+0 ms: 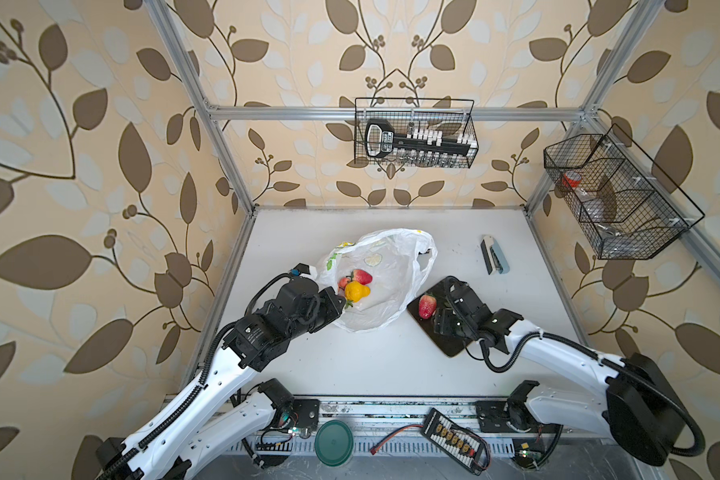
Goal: Take the fake fruits out of the plastic bag
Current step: 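Carry the yellow pear to the black tray and release it, then move the right gripper back into the bag toward the remaining fruits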
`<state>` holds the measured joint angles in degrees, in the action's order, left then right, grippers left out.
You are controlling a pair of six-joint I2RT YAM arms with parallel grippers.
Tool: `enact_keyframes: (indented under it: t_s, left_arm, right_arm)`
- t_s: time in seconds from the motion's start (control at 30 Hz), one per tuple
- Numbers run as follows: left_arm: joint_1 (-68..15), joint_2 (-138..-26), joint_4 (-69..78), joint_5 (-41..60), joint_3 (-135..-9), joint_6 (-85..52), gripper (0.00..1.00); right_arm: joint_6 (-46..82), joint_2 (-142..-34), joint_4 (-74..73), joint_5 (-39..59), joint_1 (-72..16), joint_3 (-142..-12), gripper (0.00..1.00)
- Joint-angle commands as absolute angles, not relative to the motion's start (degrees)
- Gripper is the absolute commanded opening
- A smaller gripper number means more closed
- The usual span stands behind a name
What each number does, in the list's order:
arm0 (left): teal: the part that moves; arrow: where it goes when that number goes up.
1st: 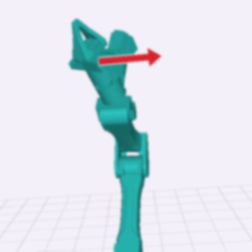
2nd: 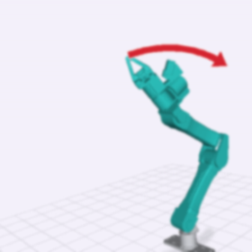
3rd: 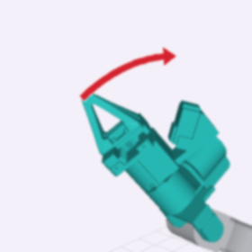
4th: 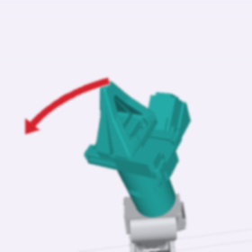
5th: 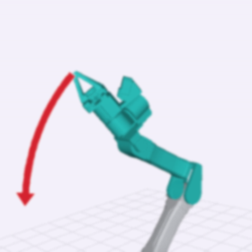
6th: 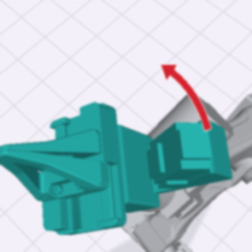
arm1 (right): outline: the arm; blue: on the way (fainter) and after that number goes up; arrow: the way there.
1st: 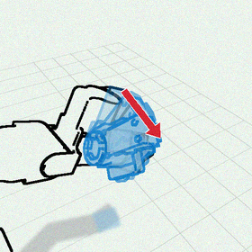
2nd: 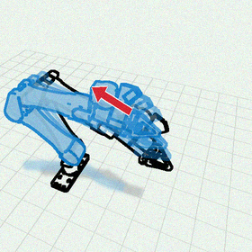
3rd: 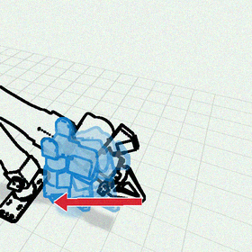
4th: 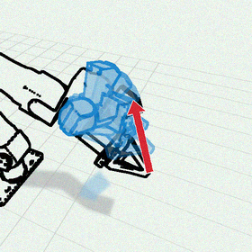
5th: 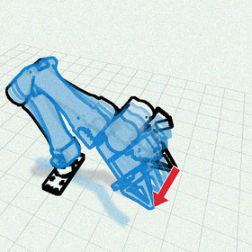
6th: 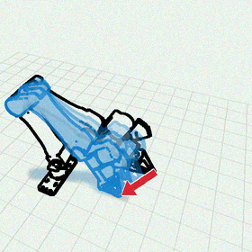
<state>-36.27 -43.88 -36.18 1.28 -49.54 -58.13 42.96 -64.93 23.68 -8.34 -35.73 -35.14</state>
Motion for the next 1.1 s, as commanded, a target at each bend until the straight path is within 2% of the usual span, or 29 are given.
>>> enact_keyframes:
  t_s: [0.0, 0.17, 0.37, 0.47, 0.67, 0.87, 1.07]
  left_arm:
    - [-35.8, -42.9, -36.6, 1.4, -48.5, -58.6, 0.0]
    - [-35.8, -42.9, -35.8, 2.0, -47.5, -59.2, 0.0]
    - [-35.8, -43.0, -36.3, 2.1, -47.6, -59.5, 0.0]
    - [-35.8, -42.9, -36.6, 2.3, -47.7, -59.6, 0.0]
    - [-35.8, -42.0, -37.5, 2.1, -48.2, -59.4, 0.0]
    - [-35.8, -40.6, -38.1, 1.7, -47.8, -59.4, 0.0]
    - [-35.8, -40.2, -38.8, 1.3, -48.0, -59.3, 0.0]
  right_arm:
    - [39.8, -56.9, 31.0, -12.9, -37.8, -41.5, 0.73]
    - [31.5, -52.2, 30.4, -15.2, -46.7, -48.8, 0.7]
    - [17.2, -61.2, 18.6, -18.3, -59.5, -56.4, 0.69]
    - [13.0, -69.7, 12.5, -13.7, -59.4, -59.6, 0.68]
    - [10.8, -89.8, 11.2, -5.8, -56.2, -68.7, 0.66]
    - [11.3, -105.1, 10.3, -6.9, -53.6, -77.1, 0.68]
    - [12.2, -114.7, 10.1, -9.4, -51.8, -83.1, 0.74]
